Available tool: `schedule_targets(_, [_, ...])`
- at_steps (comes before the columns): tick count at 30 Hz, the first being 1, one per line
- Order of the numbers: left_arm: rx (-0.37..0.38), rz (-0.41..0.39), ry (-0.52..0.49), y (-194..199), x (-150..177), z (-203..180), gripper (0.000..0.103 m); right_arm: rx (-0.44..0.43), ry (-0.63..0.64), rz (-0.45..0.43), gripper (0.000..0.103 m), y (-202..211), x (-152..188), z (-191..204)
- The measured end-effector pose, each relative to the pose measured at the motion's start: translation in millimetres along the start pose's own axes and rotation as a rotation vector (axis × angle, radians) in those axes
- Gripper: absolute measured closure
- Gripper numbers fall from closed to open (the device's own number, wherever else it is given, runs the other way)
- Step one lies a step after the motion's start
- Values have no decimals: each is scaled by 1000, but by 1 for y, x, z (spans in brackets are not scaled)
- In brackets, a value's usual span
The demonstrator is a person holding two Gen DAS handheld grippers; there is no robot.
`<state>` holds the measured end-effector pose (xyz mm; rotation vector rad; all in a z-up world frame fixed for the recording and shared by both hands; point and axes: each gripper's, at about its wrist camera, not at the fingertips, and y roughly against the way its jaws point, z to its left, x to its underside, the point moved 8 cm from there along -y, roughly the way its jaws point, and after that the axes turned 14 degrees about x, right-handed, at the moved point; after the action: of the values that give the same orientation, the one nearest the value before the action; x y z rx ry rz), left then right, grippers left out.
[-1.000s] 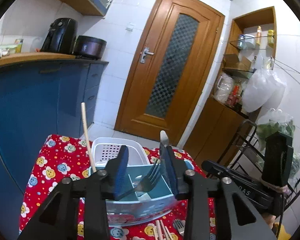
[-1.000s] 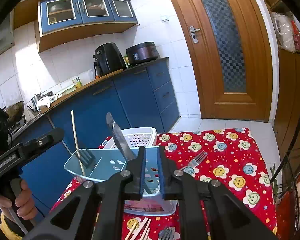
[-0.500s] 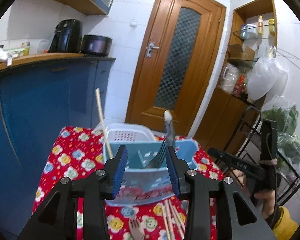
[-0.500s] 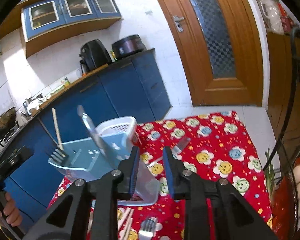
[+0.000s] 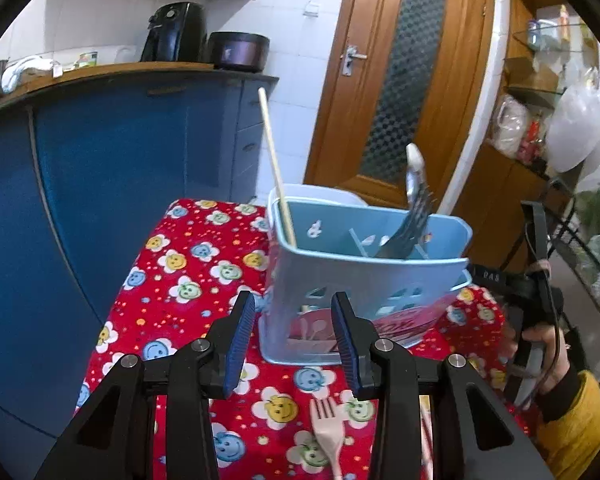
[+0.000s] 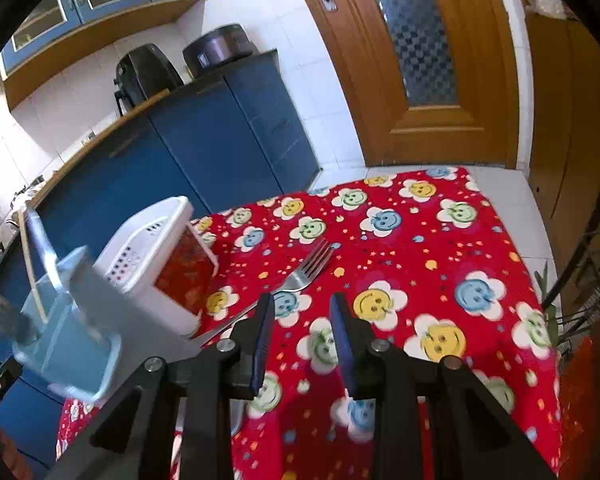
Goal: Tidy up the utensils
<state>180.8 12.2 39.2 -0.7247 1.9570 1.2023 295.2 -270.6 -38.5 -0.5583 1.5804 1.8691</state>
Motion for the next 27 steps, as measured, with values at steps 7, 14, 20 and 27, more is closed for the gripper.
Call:
schedule_targets(7, [-46,9,-2,-8,3,11,62,-26,-41,95,66,-49,-7,-3])
schedule_targets(14, [-65,8,28,-11,5,24,62,-70,-83,117,65,-72,-19,-2])
schedule_targets(20, [-64,11,34,-16,6,27,62,-64,-80,108,78,-82,-26,3])
schedule_targets(27, [-58,15,37,-16,8,27,62,-61,-94,46,95,-70,-30,-1])
